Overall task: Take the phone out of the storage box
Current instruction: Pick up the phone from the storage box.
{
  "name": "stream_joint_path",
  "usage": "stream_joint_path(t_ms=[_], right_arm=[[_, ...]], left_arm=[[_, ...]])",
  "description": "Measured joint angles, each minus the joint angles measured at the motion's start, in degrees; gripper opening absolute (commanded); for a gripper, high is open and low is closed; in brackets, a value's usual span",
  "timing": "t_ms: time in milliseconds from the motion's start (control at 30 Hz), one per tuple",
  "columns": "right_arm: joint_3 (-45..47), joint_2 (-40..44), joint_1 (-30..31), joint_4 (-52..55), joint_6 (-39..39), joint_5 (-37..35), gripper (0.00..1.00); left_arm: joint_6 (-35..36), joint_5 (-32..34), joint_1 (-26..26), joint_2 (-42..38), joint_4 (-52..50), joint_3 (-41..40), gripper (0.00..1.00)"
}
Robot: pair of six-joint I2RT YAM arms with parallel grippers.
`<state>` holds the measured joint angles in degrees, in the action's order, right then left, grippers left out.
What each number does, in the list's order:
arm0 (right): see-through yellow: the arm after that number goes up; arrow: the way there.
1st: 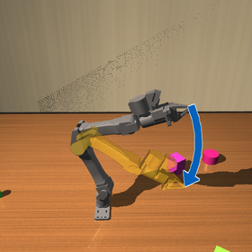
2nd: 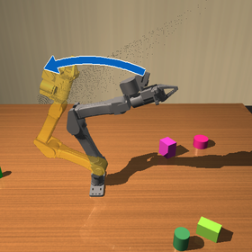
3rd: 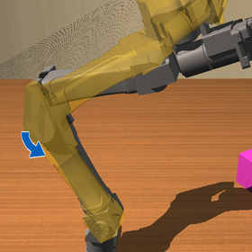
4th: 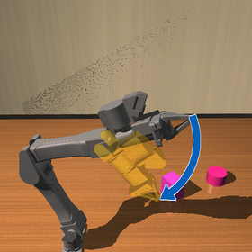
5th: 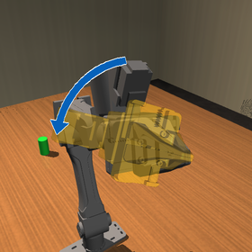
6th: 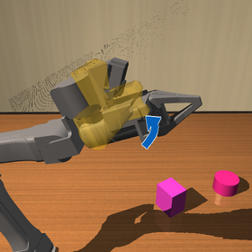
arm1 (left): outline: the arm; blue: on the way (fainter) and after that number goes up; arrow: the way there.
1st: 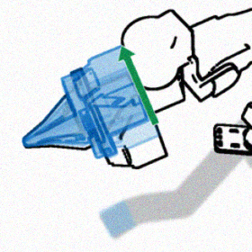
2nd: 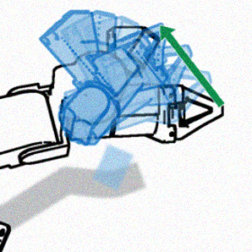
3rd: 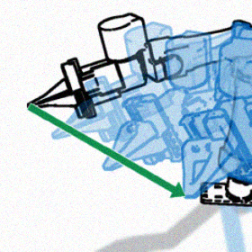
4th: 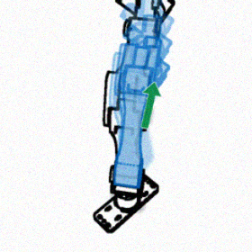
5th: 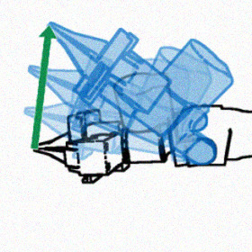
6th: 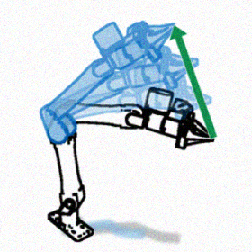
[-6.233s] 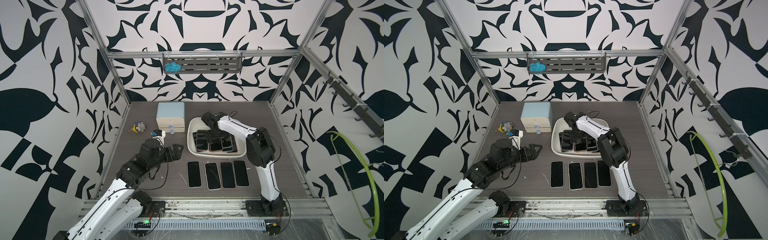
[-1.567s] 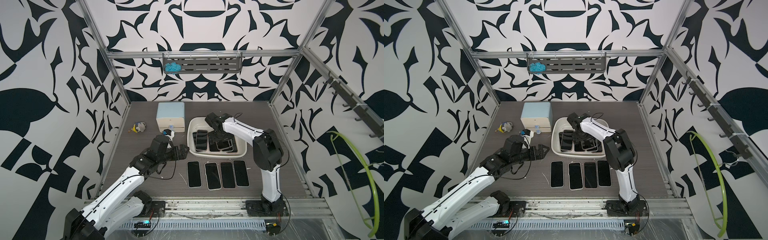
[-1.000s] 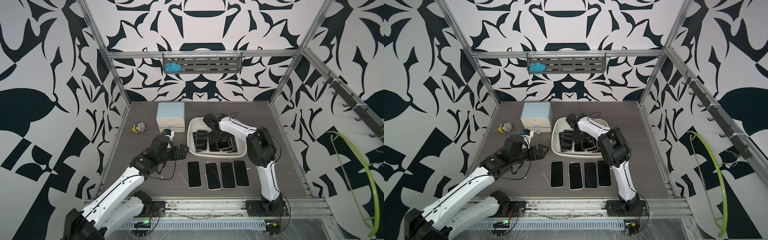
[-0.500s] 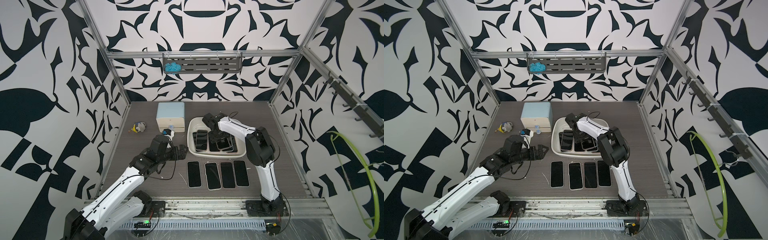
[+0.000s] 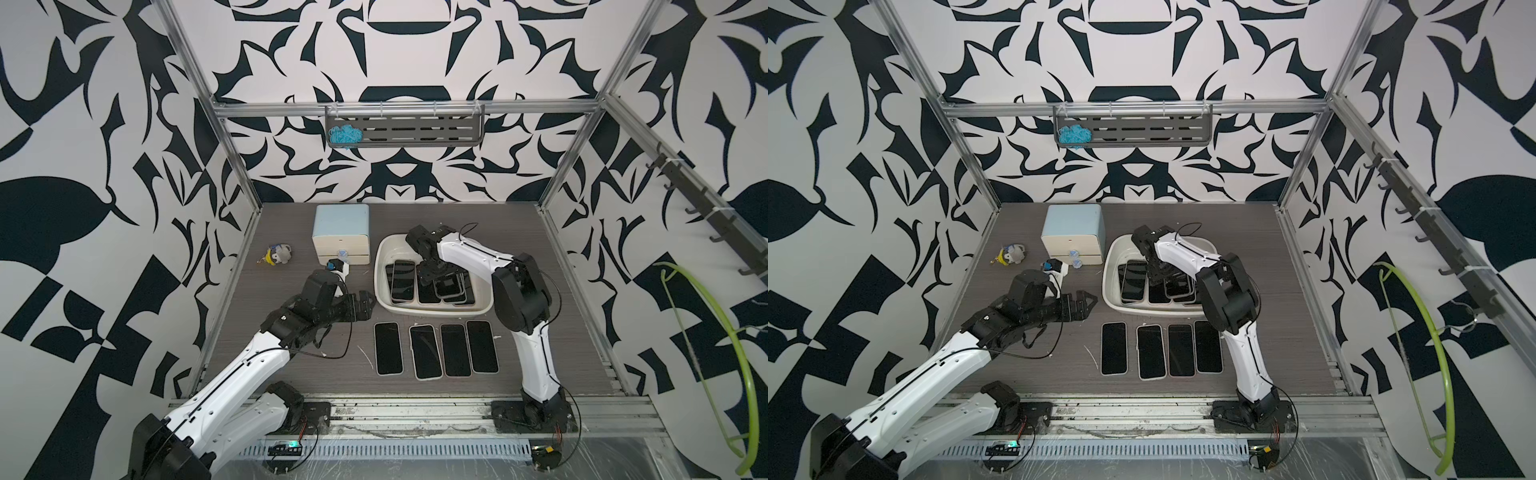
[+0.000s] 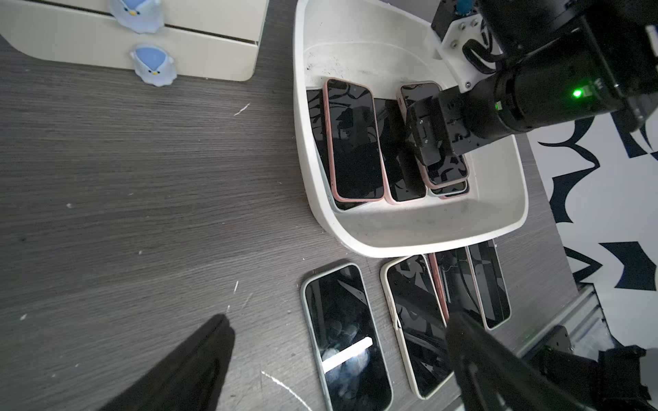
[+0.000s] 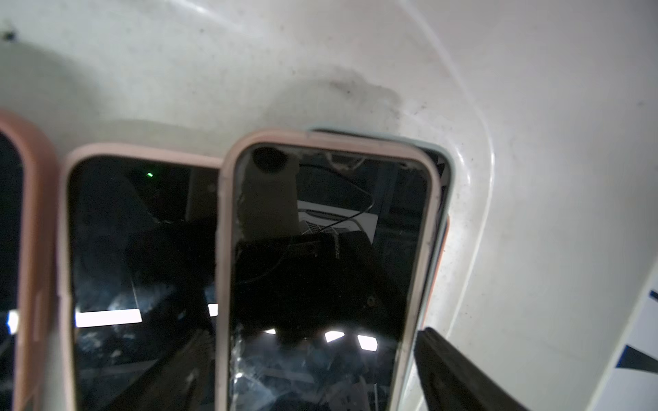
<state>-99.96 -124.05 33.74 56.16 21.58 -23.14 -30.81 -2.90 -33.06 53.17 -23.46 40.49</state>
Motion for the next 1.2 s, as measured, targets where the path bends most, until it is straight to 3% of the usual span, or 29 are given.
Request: stream_joint_path(t_ms=[633, 967, 1200], right_arm=[[0.48, 0.0, -2.05, -0.39, -0.07, 2.49, 0.99], [2.69, 0.7, -2.16, -3.23, 0.98, 3.43, 0.87], [4.87, 1.77, -1.84, -5.55, 1.18, 2.89, 0.92]], left_arm=[[0.42, 0.04, 0.04, 0.2, -1.51, 0.35, 1.0], [0.39, 0.09, 0.04, 2.21, -1.7, 2.05, 1.0], [0.35, 0.09, 0.04, 3.45, -1.86, 2.91, 1.0]])
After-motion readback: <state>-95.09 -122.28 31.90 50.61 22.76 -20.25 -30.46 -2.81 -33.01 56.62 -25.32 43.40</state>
